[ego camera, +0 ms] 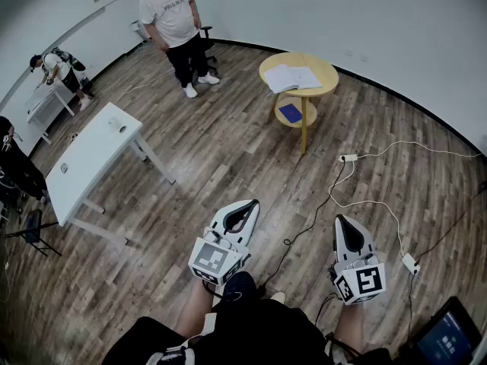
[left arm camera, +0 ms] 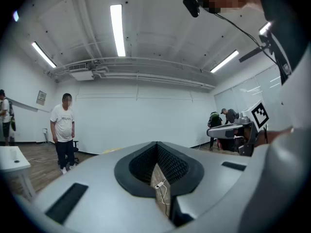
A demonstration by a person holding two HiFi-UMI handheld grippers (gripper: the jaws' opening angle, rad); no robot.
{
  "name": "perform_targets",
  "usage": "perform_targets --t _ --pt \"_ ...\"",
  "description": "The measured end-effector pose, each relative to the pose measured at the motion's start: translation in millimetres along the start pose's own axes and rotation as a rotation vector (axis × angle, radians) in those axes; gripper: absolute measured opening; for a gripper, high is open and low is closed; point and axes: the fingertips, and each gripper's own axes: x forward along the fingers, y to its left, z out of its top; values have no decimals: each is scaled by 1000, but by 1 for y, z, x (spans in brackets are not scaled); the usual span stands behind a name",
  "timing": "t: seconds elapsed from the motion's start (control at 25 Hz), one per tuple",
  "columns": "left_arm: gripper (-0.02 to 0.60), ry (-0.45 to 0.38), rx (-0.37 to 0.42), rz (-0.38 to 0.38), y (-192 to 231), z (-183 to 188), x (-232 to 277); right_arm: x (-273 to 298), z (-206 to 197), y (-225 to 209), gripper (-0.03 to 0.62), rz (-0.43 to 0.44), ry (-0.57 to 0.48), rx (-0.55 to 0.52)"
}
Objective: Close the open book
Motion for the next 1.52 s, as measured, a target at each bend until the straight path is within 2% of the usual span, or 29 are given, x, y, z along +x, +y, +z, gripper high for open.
perform_targets --t 0.28,0.56,0.72,1.16,1.36,1.52 --pt "-2 6 13 1 -5 -4 18 5 -7 -27 3 -4 -5 24" --pt "-2 -15 36 -11 33 -6 72 62 -8 -57 3 -3 -17 17" --pt "-2 -39 36 -20 81 -4 119 123 1 -78 3 -10 -33 -4" --pt "-2 -64 72 -42 247 13 272 340 22 -144 3 -25 -61 -5" --pt "-2 -67 34 -36 304 5 311 406 21 -160 3 -32 -44 0" --pt "-2 -56 30 -39 327 0 339 439 17 -178 3 -34 -24 -9"
